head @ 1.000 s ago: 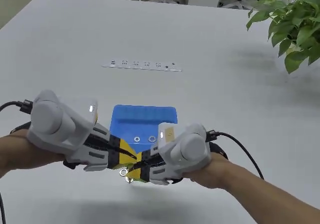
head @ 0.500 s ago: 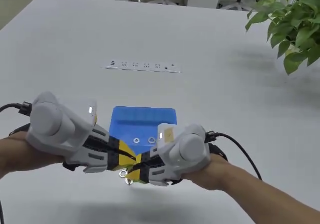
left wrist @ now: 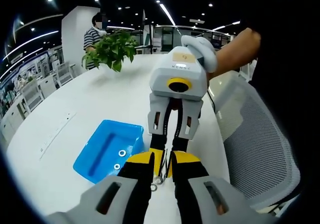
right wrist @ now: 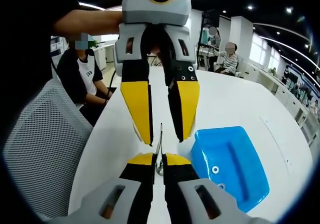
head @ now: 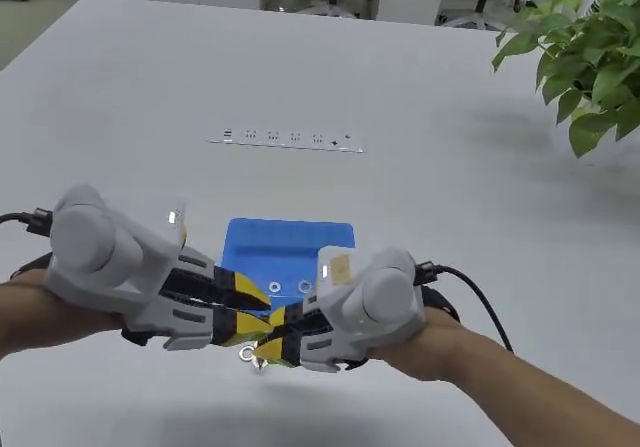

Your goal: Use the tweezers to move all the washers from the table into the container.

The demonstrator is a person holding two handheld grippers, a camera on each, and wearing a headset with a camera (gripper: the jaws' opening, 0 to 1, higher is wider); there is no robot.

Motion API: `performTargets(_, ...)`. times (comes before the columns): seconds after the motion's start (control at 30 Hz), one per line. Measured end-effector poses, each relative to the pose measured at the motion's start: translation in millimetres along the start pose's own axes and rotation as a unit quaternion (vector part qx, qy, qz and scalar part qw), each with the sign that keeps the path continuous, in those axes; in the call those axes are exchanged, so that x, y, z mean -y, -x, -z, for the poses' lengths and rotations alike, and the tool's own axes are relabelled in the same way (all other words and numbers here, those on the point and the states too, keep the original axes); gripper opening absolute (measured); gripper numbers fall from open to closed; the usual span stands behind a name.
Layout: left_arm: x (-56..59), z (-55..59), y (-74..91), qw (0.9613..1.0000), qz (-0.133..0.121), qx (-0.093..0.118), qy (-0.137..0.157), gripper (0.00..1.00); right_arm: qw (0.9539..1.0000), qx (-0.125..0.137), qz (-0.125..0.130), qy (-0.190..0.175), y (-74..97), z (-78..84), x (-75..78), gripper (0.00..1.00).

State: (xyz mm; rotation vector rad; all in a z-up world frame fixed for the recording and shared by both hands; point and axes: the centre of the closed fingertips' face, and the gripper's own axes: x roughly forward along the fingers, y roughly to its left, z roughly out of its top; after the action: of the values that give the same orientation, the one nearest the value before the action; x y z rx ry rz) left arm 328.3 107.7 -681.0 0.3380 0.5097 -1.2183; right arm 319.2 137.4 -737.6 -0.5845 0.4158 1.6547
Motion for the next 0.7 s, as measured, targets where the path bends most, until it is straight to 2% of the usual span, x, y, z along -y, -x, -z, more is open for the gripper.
performTargets(0.1, -0.2, 0.8, 3.5, 1.0000, -0.006, 0.003, 0.003, 0.23, 1.0000, -0.001, 0.002, 0.004, 2.4, -1.5, 1.1, 0.06)
performTargets(0.3, -0.6, -0.1, 12.1, 0.9991, -0.020, 0.025, 0.027, 0.35, 0.9999, 0.000, 0.003, 0.010, 9.9, -8.8, 3.1, 0.06)
performTargets(0.53, -4.3, 3.6, 22.8, 0.9962, -0.050, 0.040, 0.059, 0.59, 0.9998, 0.003, 0.006, 0.020, 20.1, -18.7, 8.9, 0.07)
performTargets(0.7, -7.7, 4.6, 27.6, 0.9940, -0.070, 0.051, 0.067, 0.74, 0.9996, 0.002, 0.005, 0.028, 26.5, -22.5, 13.9, 0.07)
